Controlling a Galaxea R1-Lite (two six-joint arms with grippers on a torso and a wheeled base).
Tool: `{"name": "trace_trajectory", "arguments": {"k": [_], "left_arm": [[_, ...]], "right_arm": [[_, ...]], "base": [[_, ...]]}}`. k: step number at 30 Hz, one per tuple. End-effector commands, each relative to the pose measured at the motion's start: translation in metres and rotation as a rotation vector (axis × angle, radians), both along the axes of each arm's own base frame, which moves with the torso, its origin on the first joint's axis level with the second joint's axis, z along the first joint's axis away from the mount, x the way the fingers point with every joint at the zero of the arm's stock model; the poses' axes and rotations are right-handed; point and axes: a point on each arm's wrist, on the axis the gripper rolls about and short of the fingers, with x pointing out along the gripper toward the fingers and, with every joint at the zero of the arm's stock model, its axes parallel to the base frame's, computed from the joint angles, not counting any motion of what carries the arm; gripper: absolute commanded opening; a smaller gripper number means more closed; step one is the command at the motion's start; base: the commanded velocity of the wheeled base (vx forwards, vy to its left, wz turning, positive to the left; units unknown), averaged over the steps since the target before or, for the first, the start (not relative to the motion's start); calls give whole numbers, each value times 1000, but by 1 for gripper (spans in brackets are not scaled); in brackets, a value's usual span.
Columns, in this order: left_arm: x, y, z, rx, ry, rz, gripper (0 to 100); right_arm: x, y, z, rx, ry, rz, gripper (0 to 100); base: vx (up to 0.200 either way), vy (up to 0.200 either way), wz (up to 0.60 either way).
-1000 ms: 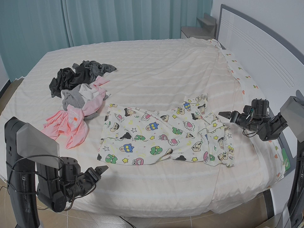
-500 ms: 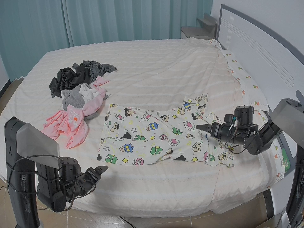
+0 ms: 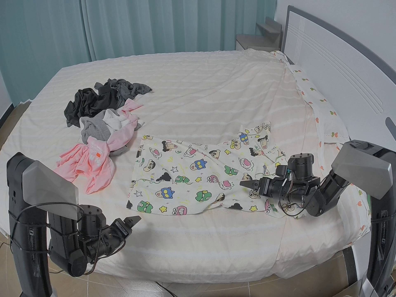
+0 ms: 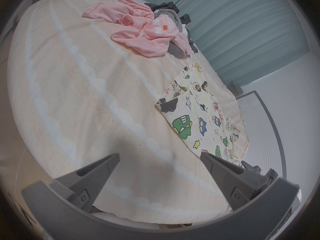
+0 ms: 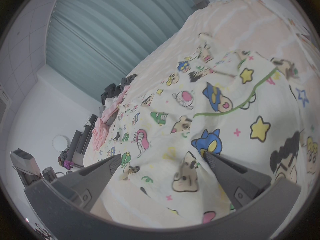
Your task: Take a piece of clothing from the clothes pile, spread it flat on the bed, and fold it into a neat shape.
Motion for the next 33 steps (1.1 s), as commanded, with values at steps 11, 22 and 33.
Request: {"name": "trace_trajectory", "arguments": {"k": [11,22,33], "left_arm": [[1,0,0,-2,-13,2,100],[1,-2,0,-2,-11,-2,100],[1,-2,0,0,-12,-1,100]], "right_arm": [[2,-1,23,-16,-105,-78,100],[-42,-17,90,-76,-51,-94,100],[-30,-12,63,-452,0,-155,100]], "base": [[0,0,0],[0,0,0],[0,0,0]]}}
